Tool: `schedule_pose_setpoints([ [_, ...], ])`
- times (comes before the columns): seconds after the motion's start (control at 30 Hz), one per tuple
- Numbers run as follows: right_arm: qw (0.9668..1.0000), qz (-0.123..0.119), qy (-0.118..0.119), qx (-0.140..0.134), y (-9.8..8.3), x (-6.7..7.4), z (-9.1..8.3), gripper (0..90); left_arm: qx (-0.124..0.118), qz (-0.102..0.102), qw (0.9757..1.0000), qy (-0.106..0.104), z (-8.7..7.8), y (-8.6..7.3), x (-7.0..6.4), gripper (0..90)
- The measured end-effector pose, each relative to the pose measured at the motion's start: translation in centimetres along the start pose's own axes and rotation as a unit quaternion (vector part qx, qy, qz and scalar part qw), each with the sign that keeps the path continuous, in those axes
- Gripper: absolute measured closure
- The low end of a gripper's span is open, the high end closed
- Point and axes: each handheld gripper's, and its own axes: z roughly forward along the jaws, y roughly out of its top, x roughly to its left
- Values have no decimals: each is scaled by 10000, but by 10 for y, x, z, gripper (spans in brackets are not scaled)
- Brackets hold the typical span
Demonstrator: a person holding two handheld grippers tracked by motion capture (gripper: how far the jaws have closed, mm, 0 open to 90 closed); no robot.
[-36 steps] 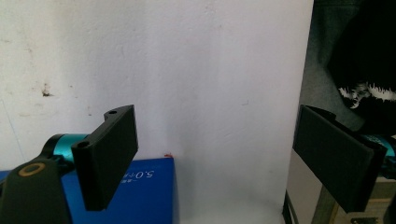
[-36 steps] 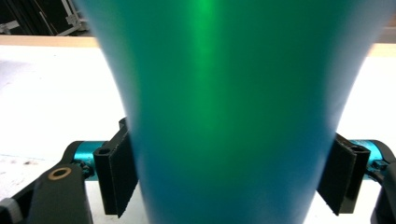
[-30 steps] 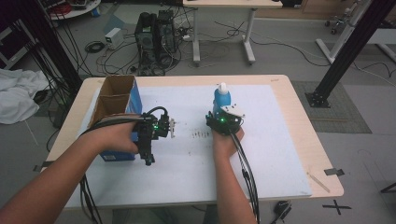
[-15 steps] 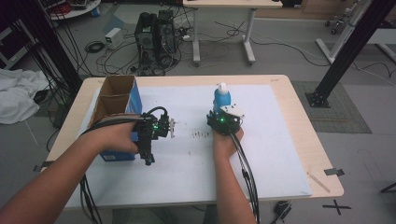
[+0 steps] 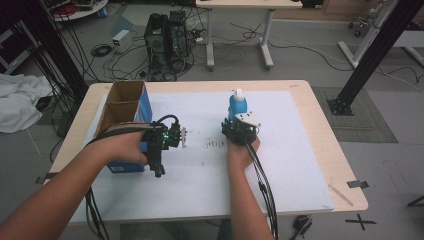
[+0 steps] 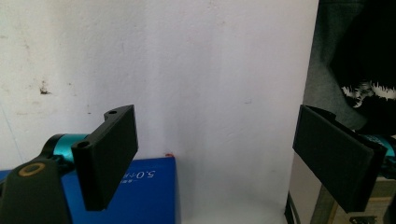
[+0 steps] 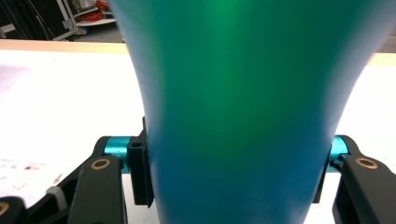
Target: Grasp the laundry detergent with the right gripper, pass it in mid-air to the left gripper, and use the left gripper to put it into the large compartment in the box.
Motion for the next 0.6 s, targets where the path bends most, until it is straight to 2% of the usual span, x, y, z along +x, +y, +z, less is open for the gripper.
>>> schedule_pose_setpoints([
  [0.1,10000,35,-4,-28,1,0,-1,384,3,5,10000,1,0,0,0,140],
  [0.13,10000,18,-7,-37,1,0,-1,394,10,-77,9999,-74,1,-1,-1,140],
  [0.17,10000,13,-38,-49,1,1,-1,399,22,19,10000,-25,0,0,1,140],
  [0.27,10000,18,-46,-20,1,1,-1,406,28,2,10000,11,1,0,1,139],
  [0.3,10000,-60,-64,-42,0,1,-1,410,40,11,10000,16,1,0,1,140],
  [0.33,10000,-15,-70,-66,0,2,-1,416,51,12,10000,24,1,0,1,140],
  [0.4,9999,-88,-110,-75,0,3,-2,430,26,19,10000,17,2,0,2,139],
  [0.43,9999,-112,-69,-84,1,2,-2,440,18,-36,10000,-21,2,0,1,140],
  [0.6,9999,-122,-48,-55,1,1,-3,448,17,19,10000,-8,1,1,1,140],
])
